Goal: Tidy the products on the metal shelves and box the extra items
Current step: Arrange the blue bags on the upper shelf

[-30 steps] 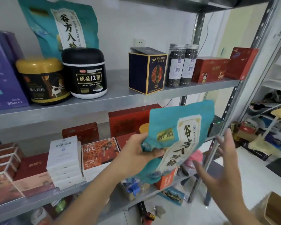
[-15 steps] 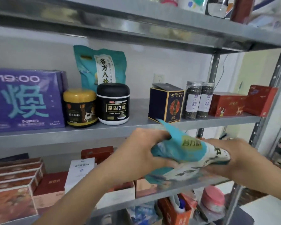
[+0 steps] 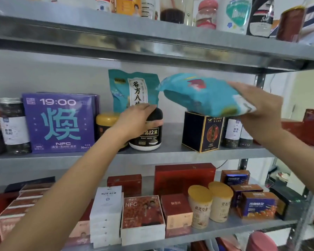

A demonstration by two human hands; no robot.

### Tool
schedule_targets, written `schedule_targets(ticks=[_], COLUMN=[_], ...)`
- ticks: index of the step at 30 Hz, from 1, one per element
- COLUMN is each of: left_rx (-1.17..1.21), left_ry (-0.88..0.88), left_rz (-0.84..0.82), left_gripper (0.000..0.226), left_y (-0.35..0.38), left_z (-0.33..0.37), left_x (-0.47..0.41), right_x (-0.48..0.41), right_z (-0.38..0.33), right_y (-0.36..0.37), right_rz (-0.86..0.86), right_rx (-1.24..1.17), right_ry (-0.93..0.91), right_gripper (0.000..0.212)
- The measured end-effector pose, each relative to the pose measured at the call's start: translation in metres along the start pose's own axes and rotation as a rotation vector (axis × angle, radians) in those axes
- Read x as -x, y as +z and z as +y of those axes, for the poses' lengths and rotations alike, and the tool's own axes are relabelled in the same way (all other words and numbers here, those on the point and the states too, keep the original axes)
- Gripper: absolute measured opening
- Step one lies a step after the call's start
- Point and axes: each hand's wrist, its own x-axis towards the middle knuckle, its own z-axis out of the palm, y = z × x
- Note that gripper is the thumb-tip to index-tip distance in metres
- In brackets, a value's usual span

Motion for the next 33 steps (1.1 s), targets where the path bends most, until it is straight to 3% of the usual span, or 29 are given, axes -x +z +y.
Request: schedule_targets(ticks=[3,7,15,21,25,28,33], left_rx=[-0.063,-0.080,-0.053,-0.038,-0.035,-0.043,-0.044], left_ry=[0.024,0.023,-0.021,-0.029,-0.049,-0.054,-0.068], left_rz=[0.120,0.199,0.345,0.475,0.503,0.513,0.502], left_gripper=[0.061,0.052,0.045,0.038,0.040,0.045,0.046], left_y=[0.017,0.025,0.043,0.050,0.052,0.051,0.052], left_z=[-0.003,-0.004,0.001,0.003,0.005,0.006,0.007], left_x=[-0.002,-0.002,-0.003,-0.005,-0.007,-0.008,-0.007], right_x=[-0.017,-0.033,-0.078,-0.073,-0.062,-0.062,-0.064], right_z=[0.010,0.040,0.104,0.124,0.125,0.127,0.127], right_y=[0.035,0.073,0.122,0.151,0.177,0.186,0.183], right_rz=[0.001,-0.099,-0.640,-0.881,-1.084,-1.068,-1.031], right_rx=[0.086,0.123,0.157,-0.163,-0.089,-0.039,0.037], right_ry=[-0.098,-0.074,0.463,0.593,0.596,0.588,0.534], right_gripper=[0.048,0.025,0.018,0.021,0.018,0.038,0.098])
